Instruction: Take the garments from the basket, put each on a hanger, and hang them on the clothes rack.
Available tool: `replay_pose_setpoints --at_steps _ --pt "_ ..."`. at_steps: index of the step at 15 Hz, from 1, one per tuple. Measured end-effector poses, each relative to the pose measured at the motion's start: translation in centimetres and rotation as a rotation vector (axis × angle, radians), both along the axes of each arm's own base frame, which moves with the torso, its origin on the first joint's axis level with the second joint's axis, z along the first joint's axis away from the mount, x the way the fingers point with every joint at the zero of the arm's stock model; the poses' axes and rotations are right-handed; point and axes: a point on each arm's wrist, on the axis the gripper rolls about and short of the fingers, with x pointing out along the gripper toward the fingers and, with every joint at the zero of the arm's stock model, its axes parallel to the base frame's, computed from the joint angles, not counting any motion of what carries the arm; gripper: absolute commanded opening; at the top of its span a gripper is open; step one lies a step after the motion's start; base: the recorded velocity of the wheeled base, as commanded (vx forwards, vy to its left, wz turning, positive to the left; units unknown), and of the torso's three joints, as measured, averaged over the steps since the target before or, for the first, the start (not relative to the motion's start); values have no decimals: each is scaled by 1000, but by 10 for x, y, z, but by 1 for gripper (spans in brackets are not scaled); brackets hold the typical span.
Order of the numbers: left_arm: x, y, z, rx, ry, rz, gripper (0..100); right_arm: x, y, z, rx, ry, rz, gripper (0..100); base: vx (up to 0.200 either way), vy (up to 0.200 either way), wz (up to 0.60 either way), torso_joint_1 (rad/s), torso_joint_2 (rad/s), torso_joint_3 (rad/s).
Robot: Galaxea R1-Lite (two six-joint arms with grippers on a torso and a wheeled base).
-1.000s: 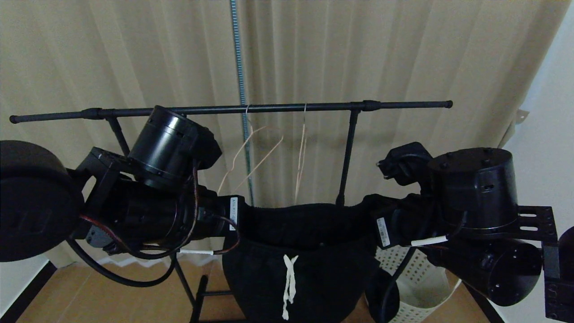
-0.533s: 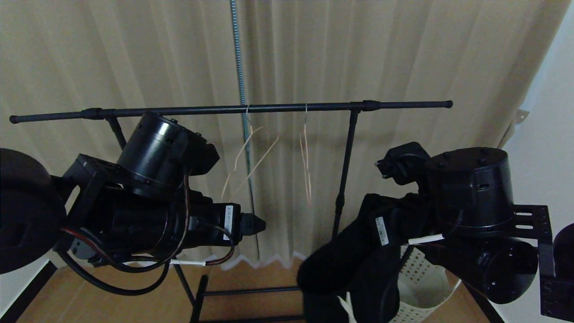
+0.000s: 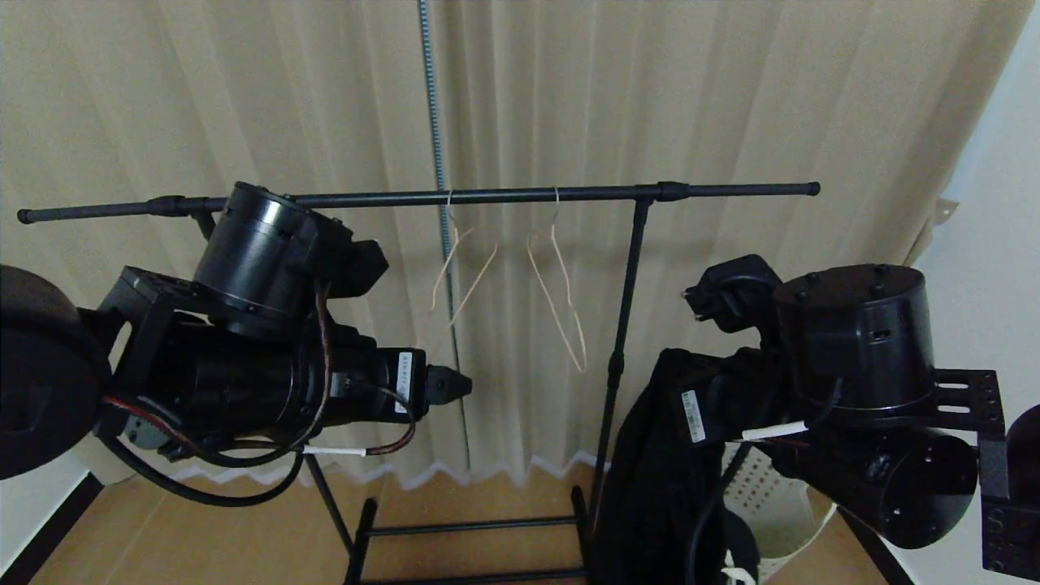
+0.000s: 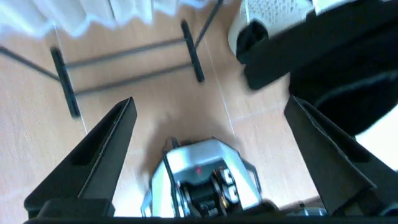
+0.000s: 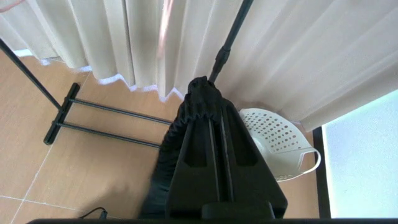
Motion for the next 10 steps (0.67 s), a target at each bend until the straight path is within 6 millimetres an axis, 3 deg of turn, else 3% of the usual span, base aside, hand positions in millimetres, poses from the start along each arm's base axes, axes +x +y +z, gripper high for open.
replay_pose_setpoints --at_steps 5,10 --pt "34 8 -7 5 -140 25 100 1 -2 0 -10 -1 -6 0 0 0 0 0 0 0" --pt "76 2 -9 15 -207 52 100 2 -2 2 -17 -7 -2 0 0 0 0 0 0 0"
